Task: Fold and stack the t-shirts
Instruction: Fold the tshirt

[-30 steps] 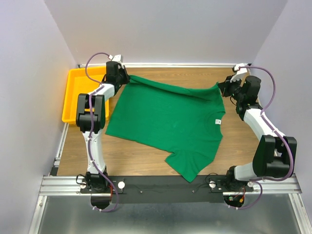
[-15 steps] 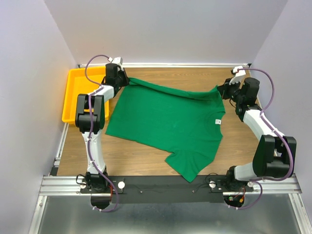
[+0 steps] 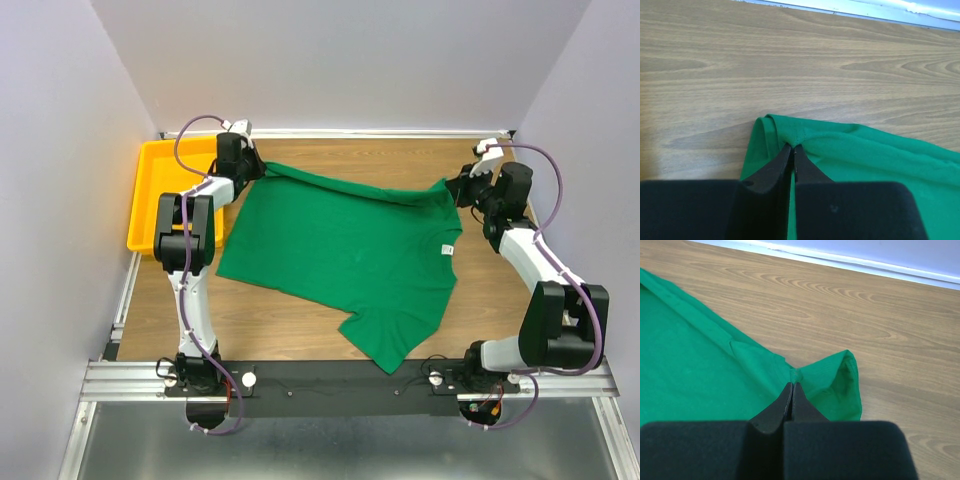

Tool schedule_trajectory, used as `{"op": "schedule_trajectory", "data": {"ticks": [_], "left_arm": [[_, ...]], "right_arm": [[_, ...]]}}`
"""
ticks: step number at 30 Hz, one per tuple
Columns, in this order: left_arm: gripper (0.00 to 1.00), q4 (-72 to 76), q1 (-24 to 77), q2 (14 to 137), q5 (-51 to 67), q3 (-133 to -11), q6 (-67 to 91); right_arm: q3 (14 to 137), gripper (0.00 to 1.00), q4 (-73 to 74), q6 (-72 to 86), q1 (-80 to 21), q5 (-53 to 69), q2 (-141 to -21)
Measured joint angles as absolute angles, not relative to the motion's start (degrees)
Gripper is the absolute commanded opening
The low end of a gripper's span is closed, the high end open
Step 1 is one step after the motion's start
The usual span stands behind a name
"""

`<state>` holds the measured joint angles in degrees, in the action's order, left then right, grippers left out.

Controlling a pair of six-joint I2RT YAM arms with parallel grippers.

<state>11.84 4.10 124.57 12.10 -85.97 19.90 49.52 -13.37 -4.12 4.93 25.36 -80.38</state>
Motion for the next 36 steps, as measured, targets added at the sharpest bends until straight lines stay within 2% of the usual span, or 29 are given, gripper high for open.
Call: {"op": "schedule_trajectory", "data": {"ticks": [9, 11, 19, 36], "left_arm": [[0.61, 14.3, 3.3, 118.2, 12.1, -78.6, 20.2], [0.65, 15.7, 2.8, 115.3, 12.1, -76.3, 20.5], [0.65, 20.2, 2.2, 106.2, 12.1, -73.5, 20.6], [0.66, 20.4, 1.7, 91.7, 12.7, -71.6, 20.6]], "right_arm": [[48.1, 0.01, -12.6, -4.7, 4.9, 25.4, -78.7], [47.8, 0.01, -12.3, -4.8, 4.9, 25.7, -78.5], [46.4, 0.01, -10.0, -5.8, 4.9, 27.5, -78.4], [44.3, 0.01, -6.3, -8.7, 4.9, 31.1, -75.0]]}}
